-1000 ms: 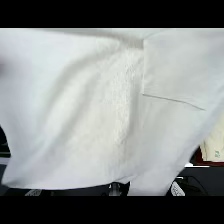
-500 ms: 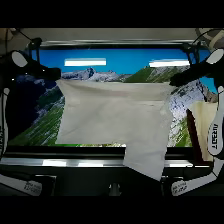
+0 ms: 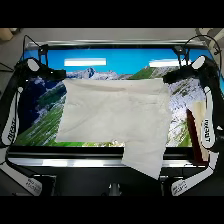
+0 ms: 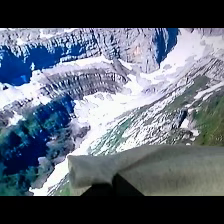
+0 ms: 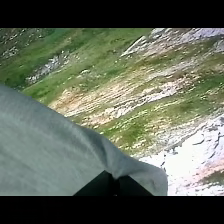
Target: Fold the shirts.
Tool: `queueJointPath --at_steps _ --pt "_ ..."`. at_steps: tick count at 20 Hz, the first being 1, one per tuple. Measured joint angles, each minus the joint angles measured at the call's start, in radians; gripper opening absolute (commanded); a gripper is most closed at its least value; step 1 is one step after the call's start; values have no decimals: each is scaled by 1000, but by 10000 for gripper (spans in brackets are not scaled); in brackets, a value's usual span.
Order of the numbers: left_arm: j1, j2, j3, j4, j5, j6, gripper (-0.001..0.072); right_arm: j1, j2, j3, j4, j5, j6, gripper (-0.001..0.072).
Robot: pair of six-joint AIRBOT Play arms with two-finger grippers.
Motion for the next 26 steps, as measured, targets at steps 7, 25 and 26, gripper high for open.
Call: queueJointPath --at_steps 7,25,26 --pt "22 -10 -104 19 -428 70 29 24 64 -158 -97 410 -3 16" --pt "166 291 -535 24 -539 46 524 -90 336 -516 -111 514 17 486" --pt "175 335 -628 24 -514 47 524 -100 360 -555 -114 514 17 486"
